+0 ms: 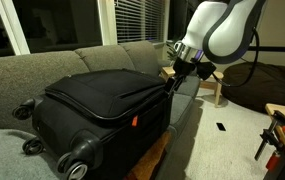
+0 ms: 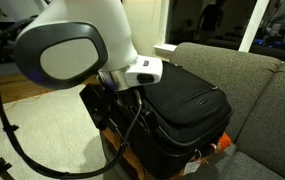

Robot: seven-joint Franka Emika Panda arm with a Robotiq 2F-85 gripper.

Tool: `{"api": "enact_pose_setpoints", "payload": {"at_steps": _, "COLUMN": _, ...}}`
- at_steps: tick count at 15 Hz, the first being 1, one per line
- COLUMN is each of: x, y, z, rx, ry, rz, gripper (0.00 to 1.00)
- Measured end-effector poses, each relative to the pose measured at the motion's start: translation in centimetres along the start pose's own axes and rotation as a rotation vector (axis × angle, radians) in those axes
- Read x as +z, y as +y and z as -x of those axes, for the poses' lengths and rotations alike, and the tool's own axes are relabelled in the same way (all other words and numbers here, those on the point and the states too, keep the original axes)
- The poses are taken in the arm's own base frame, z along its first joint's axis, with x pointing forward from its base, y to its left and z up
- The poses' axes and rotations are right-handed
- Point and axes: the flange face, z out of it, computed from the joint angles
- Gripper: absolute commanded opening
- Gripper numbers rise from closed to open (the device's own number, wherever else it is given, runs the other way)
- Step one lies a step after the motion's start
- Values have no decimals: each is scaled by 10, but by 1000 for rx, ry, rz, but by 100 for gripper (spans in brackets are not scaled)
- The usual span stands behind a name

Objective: Unzip the black suitcase

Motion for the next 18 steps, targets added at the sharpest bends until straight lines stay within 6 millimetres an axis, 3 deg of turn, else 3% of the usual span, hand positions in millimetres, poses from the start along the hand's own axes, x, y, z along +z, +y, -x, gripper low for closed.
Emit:
{"api": "enact_pose_setpoints", "payload": {"at_steps": 5, "x": 3, "y": -7, "z": -5, "rx": -15, "ry": -22, "rz": -23, "gripper": 100}}
{"api": "enact_pose_setpoints", "payload": {"at_steps": 18, "x": 25, "y": 1, "z": -10, "rx": -22, "ry": -49, "rz": -72, "gripper": 100}}
